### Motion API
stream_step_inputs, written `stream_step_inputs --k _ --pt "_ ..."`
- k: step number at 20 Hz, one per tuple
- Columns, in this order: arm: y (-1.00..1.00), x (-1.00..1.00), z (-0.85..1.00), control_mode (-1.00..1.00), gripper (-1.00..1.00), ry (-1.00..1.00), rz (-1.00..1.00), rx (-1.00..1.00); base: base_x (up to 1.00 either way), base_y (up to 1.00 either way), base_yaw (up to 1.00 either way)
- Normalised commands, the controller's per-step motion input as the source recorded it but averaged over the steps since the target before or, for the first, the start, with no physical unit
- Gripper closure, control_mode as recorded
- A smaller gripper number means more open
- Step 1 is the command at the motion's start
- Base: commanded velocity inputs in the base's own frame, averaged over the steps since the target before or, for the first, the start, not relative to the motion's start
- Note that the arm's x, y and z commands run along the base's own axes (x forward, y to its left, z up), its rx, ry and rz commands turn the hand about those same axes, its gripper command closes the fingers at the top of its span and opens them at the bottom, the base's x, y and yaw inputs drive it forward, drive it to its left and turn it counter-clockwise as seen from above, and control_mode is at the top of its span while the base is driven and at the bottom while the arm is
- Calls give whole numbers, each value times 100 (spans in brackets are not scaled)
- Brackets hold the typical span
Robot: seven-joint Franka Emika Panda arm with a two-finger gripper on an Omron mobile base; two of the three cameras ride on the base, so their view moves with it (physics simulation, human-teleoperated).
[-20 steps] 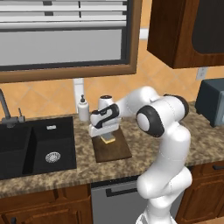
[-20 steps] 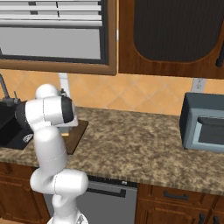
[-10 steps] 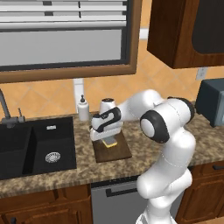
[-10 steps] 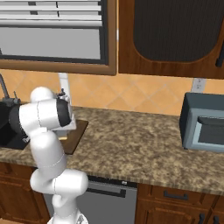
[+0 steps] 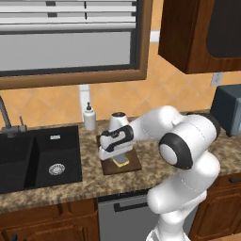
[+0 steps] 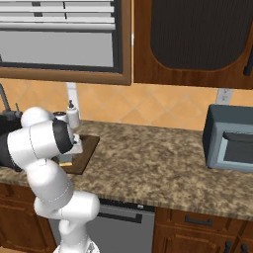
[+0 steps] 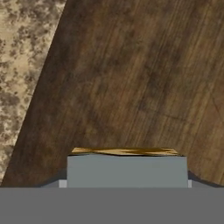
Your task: Pick up the sponge from the counter and clean the cutting board by briefly scrubbing or pressing down on the cutting board. Once finished, release the sponge.
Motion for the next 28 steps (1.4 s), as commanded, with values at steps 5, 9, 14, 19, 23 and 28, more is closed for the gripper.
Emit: stream_step_inputs --k 5,9,14,19,23,28 --pt "-16 -70 -32 -100 100 -1 0 0 0 0 0" --pt "-26 -18 -19 -100 100 -3 0 0 0 0 0" --pt "-38 0 -9 -100 100 0 0 1 0 0 0" --pt "-42 0 -10 -100 100 0 1 1 0 0 0" --pt "-36 0 -13 -100 100 0 2 0 0 0 0" --pt "-5 11 -17 -100 100 0 0 0 0 0 0"
